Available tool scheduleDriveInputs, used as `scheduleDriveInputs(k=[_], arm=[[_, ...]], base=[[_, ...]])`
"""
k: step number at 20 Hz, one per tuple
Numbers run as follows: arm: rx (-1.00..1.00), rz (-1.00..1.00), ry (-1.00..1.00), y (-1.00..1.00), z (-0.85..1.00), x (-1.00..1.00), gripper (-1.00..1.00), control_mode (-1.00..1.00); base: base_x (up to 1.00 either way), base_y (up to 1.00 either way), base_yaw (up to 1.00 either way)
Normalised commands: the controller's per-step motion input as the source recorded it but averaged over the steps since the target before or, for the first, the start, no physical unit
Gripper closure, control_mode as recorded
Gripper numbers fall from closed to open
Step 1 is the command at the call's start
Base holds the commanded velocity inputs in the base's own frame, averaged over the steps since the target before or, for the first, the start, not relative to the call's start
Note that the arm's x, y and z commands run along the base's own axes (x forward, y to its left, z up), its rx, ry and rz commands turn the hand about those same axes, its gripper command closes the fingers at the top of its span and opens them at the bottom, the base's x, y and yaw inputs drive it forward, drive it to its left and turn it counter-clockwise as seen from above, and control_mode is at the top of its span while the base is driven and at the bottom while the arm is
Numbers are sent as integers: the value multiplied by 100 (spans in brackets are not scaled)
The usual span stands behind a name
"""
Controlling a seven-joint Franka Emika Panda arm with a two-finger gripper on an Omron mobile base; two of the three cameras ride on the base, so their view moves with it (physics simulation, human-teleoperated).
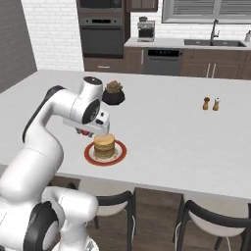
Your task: Take the strawberry from the fridge and place it on top of the pancake, located on the dining counter.
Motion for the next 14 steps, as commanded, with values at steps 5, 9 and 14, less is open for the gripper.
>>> scheduleDriveInputs(k=[5, 9, 14], arm=[[-4, 0, 0, -12, -23, 61, 100, -100], [-6, 0, 0, -15, -22, 65, 100, -100], [-7, 0, 0, -14, -39, 53, 100, -100]], base=[[0, 0, 0], [0, 0, 0], [0, 0, 0]])
